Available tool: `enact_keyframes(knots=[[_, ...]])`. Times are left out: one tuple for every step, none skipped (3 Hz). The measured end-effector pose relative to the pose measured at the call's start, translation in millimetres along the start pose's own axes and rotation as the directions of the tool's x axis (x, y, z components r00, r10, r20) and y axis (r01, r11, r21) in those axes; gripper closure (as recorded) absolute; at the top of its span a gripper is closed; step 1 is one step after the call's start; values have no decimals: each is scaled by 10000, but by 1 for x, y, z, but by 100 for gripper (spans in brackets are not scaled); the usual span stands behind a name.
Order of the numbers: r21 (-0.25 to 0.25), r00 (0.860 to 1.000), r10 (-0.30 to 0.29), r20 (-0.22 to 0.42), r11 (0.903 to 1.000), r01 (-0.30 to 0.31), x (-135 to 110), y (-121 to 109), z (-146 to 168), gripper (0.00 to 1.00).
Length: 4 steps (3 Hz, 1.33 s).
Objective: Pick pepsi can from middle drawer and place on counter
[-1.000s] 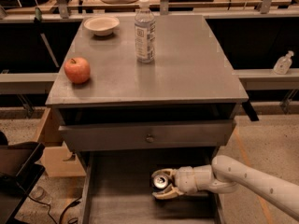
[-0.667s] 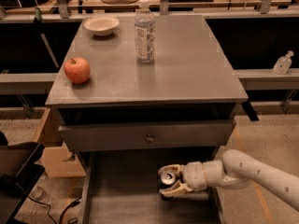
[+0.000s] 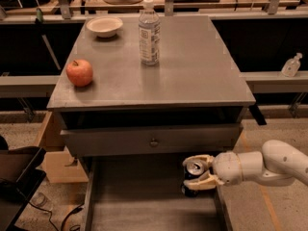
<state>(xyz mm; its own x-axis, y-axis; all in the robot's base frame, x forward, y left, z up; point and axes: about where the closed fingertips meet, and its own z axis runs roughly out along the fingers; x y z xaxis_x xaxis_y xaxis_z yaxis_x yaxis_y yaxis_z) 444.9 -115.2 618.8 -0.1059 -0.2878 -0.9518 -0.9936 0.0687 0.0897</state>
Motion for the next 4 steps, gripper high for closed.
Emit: enact_keyframes(knots=[[552,9991,411,103,9976,-416,-39,-5,-33,100],[1093,9984,558,116,9924,-567,-83,-6,-59,100],[1183,9988,497,41,9917,-499,-93,-5,-57,100],[1676,9990,198,-409,9858,-127,-137,2,-60,100]])
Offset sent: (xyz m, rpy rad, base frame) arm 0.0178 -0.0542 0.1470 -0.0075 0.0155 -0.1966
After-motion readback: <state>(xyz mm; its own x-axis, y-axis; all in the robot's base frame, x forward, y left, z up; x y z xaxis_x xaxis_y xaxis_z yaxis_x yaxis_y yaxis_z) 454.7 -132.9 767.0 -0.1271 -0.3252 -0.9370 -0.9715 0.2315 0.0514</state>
